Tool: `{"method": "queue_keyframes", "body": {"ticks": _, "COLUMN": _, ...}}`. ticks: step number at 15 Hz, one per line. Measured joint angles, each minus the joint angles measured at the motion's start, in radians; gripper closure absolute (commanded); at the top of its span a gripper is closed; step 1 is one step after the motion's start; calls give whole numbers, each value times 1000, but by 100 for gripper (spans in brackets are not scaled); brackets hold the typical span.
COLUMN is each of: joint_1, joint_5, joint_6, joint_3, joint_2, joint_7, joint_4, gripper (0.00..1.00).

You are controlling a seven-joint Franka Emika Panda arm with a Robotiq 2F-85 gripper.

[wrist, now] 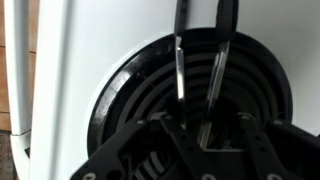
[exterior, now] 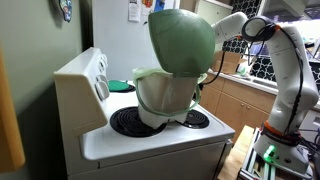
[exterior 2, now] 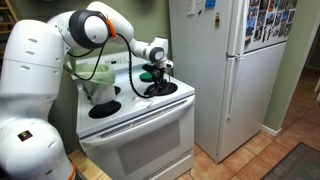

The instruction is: Put the tissue paper inside the trash can

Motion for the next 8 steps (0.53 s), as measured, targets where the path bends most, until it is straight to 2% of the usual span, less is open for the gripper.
{"method": "queue_keyframes", "body": {"ticks": 6, "joint_1": 0, "joint_5": 0, "joint_6": -23, "joint_3": 1, "joint_2": 0, "joint_7": -18, "joint_4": 0, "gripper": 57}}
{"method": "queue_keyframes", "body": {"ticks": 8, "joint_1": 0, "joint_5": 0, "joint_6": -39, "joint_3": 2, "joint_2": 0, "joint_7": -29, "joint_4": 0, "gripper": 52}}
